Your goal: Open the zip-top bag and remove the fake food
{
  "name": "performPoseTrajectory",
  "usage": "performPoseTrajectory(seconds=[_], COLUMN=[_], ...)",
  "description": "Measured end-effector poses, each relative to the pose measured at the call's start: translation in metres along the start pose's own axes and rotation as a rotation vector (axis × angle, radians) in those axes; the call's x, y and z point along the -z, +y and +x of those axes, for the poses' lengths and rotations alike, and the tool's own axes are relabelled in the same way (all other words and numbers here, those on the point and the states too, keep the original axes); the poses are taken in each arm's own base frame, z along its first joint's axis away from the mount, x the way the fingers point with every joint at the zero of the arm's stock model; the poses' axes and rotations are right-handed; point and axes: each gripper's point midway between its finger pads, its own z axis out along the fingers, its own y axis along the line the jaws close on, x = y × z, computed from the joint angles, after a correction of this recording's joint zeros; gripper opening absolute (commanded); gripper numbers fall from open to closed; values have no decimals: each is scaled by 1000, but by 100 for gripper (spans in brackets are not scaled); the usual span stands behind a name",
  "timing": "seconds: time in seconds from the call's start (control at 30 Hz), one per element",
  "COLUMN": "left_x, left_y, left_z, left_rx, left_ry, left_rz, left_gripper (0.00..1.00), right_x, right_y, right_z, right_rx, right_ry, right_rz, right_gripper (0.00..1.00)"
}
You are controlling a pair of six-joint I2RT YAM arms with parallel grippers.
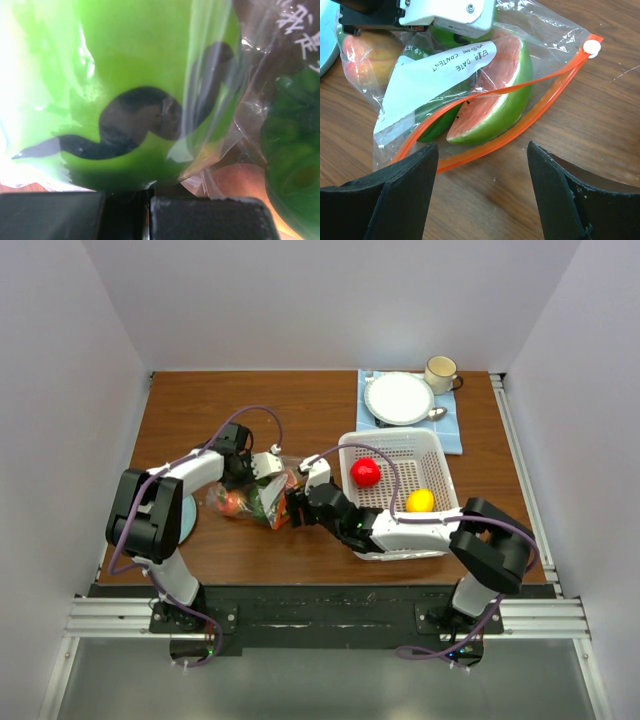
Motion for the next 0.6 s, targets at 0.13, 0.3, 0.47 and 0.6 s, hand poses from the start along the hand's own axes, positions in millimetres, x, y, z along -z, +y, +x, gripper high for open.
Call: performPoseTrajectory(seconds=[0.13, 0.3, 0.47, 0.6], left_x=[0, 0, 1, 2], left_y=[-1, -3, -6, -9], left_z=[0, 1, 3, 4], left_rx=[0, 0, 0, 1], left_ry=[1, 5, 8, 10], left_rz=[4, 14, 26, 39], left_gripper=[0, 0, 0, 0], right_x=[-7, -38, -65, -78], right_y=[1, 6, 0, -9], right_z=[2, 8, 14, 19], right_rx=[6, 34, 76, 115], right_ry=[4, 23, 37, 47], right_rz=[8, 34, 84, 129], right_gripper=[85, 87, 88, 84])
